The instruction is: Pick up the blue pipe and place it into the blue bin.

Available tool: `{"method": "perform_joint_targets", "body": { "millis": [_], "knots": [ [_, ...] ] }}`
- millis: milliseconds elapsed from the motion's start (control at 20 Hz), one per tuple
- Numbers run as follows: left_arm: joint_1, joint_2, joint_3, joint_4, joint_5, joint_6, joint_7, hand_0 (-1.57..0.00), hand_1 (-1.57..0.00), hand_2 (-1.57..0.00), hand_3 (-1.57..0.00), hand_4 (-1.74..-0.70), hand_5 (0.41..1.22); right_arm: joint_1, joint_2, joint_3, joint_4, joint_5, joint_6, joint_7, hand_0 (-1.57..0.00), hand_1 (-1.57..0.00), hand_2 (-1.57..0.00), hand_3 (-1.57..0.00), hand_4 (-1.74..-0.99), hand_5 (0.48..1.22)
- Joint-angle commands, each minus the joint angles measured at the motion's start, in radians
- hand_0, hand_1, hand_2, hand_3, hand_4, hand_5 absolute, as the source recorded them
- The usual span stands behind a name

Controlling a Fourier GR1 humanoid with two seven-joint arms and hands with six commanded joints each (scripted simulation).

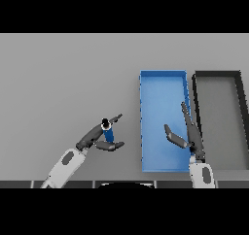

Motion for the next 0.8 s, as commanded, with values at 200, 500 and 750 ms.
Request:
{"method": "perform_joint_targets", "body": {
  "millis": [200,500,750],
  "knots": [
    [0.008,-0.055,0.029,0.024,0.066,-0.001,-0.023,-0.60,-0.75,-0.87,-0.91,-1.44,0.910,0.000,0.000,-0.004,0.000,-0.004,-0.001,-0.013,0.00,0.00,0.00,0.00,-1.219,0.657],
    [0.027,-0.064,-0.019,-0.009,0.022,0.031,-0.049,-1.32,-1.36,-1.39,-1.38,-1.51,1.139,-0.029,0.010,-0.004,0.009,-0.021,0.006,0.017,0.00,0.00,0.00,0.00,-1.222,0.646],
    [0.021,-0.086,-0.002,-0.076,0.017,0.055,-0.082,-1.49,-1.50,-1.51,-1.51,-1.47,1.194,-0.025,0.009,-0.011,0.006,-0.035,0.011,0.015,0.00,0.00,0.00,0.00,-1.225,0.630]
  ]
}}
